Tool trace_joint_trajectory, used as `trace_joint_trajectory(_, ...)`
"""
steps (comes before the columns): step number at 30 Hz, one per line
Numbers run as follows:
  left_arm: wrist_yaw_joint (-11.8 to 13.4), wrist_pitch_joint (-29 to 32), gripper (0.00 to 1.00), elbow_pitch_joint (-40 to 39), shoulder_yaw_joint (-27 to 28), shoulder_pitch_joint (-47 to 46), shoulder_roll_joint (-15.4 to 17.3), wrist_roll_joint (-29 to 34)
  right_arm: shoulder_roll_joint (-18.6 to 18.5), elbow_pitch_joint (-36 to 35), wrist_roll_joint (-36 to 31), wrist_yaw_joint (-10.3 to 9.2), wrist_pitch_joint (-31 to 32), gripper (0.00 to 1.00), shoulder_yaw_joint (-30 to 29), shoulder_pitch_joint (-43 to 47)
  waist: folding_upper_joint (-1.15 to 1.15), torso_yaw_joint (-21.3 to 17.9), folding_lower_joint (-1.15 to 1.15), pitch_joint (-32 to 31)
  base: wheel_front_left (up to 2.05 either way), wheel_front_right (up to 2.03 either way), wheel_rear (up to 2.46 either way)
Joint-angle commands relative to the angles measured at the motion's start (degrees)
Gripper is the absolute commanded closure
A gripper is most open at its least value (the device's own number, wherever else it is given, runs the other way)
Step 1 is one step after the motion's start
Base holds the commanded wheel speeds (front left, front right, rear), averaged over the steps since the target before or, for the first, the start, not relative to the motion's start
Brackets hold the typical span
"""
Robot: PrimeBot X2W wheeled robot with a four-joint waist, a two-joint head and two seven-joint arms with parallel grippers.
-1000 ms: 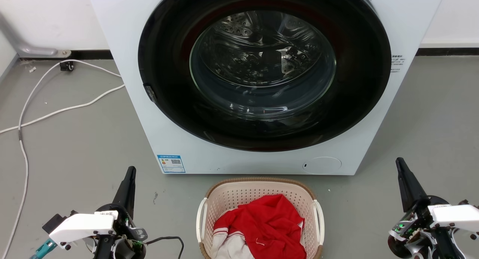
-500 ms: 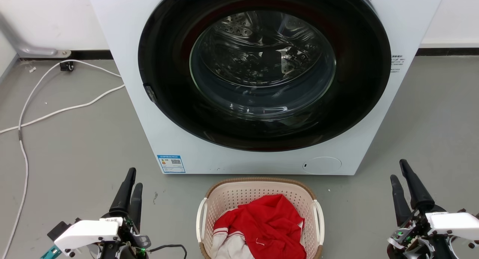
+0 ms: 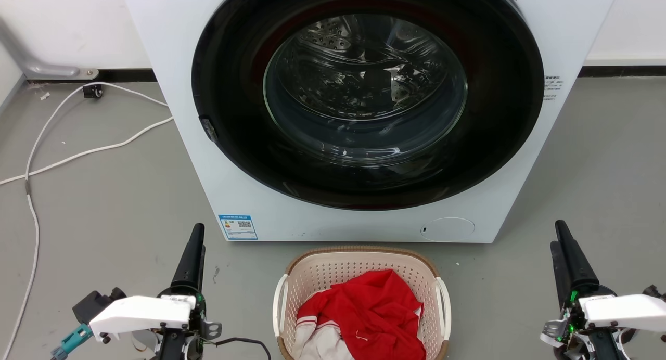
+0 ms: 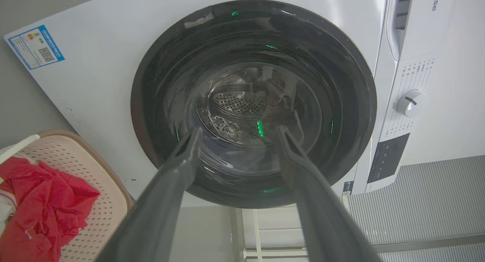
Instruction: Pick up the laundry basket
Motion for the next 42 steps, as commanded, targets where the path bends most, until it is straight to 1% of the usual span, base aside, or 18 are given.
trace_joint_trajectory(1,-0.04,-0.80,0.00,-1.66,-0.64,-1.82,0.16,3.15,-0.09,-1.77,-4.04,0.01,-0.83,0.00,-0.09,-0.60,0.00,0.00,0.00,0.00,0.00,0.00,0.00)
trace_joint_trajectory(3,-0.04,-1.28,0.00,-2.20,-0.57,-1.72,0.16,4.13,-0.07,-2.25,-7.17,0.01,-1.30,0.00,-0.27,-0.39,0.00,-0.01,0.00,-0.01,0.00,0.00,0.00)
trace_joint_trajectory(7,0.01,-2.20,0.00,-3.17,-1.14,-1.73,0.16,8.68,-0.05,-3.24,-12.76,0.01,-2.22,0.00,-0.54,0.10,0.00,-0.03,0.00,-0.01,0.00,0.00,0.00)
trace_joint_trajectory(8,0.01,-2.20,0.00,-3.17,-1.14,-1.73,0.16,8.68,-0.05,-3.24,-12.76,0.01,-2.22,0.00,-0.54,0.10,0.00,-0.03,0.00,-0.01,0.00,0.00,0.00)
trace_joint_trajectory(19,1.43,-4.55,0.00,-3.94,-4.36,-1.83,0.15,23.77,-0.02,-5.92,-27.80,0.01,-4.53,0.00,-0.06,1.63,0.00,-0.20,0.00,-0.09,0.00,0.00,0.00)
trace_joint_trajectory(31,2.02,-6.79,0.00,-3.71,-6.54,-2.01,0.20,38.17,0.02,-9.53,-43.60,0.01,-3.90,0.00,0.69,2.96,0.00,-0.25,0.00,-0.06,0.00,0.00,0.00)
trace_joint_trajectory(39,2.36,-8.20,0.00,-3.53,-7.56,-2.10,0.18,44.74,0.05,-11.72,-50.68,0.01,-2.78,0.00,1.12,4.02,0.00,-0.26,0.00,-0.01,0.00,0.00,0.00)
trace_joint_trajectory(40,2.40,-8.69,0.00,-3.17,-7.93,-2.18,0.18,47.02,0.06,-12.56,-53.03,0.01,-2.55,0.00,1.15,4.24,0.00,-0.34,0.00,0.00,0.00,0.00,0.00)
trace_joint_trajectory(42,2.46,-9.02,0.00,-2.90,-8.14,-2.20,0.18,48.47,0.07,-12.98,-54.27,0.01,-2.47,0.00,1.16,4.51,0.00,-0.40,0.00,-0.03,0.00,0.00,0.00)
